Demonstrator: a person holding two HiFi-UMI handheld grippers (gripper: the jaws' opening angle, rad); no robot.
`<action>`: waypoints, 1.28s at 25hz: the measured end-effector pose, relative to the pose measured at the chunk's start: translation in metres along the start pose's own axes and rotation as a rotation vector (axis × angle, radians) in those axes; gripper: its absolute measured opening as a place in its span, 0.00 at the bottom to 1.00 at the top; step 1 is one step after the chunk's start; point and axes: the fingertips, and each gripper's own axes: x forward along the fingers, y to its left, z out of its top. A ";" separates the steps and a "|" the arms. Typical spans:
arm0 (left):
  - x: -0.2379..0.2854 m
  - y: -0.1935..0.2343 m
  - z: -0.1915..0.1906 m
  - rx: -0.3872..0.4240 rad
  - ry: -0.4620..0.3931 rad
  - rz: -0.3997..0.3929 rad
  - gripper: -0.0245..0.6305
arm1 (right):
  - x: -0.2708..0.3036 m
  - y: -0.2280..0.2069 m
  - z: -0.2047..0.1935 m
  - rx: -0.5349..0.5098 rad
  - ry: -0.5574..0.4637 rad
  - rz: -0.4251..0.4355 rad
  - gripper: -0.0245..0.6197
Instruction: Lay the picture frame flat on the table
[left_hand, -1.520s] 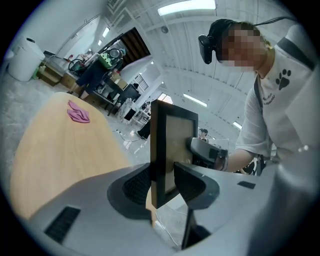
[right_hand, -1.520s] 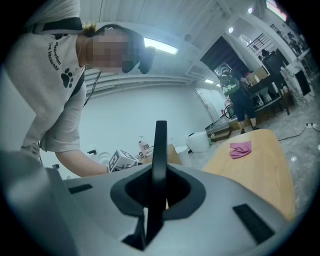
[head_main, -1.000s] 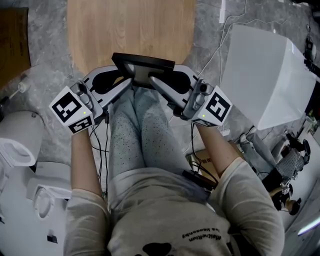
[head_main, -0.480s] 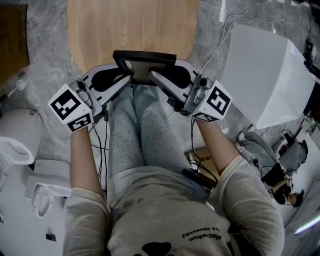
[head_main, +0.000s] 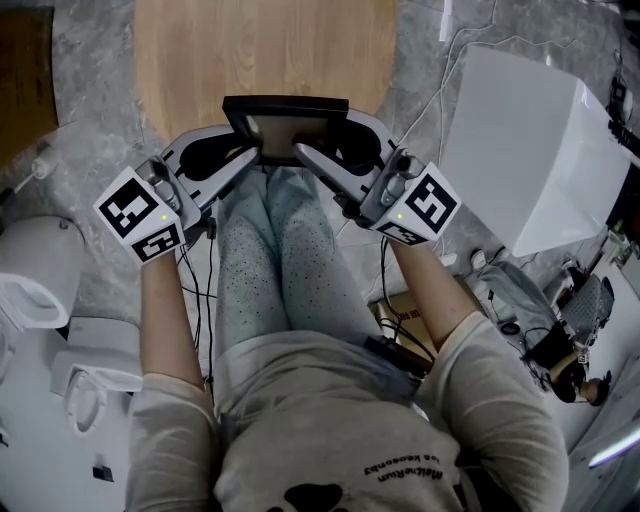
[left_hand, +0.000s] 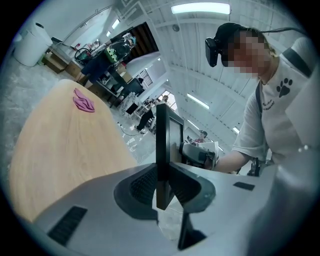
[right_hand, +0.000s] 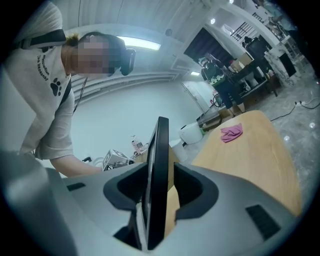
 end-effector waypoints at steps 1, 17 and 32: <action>-0.001 0.001 0.000 0.000 0.001 0.006 0.15 | 0.000 -0.001 0.000 -0.002 0.000 -0.013 0.28; -0.001 0.026 -0.017 -0.009 0.064 0.095 0.15 | -0.017 -0.026 -0.032 0.015 0.090 -0.212 0.28; 0.005 0.051 -0.045 -0.059 0.117 0.161 0.15 | -0.012 -0.045 -0.071 0.091 0.143 -0.271 0.17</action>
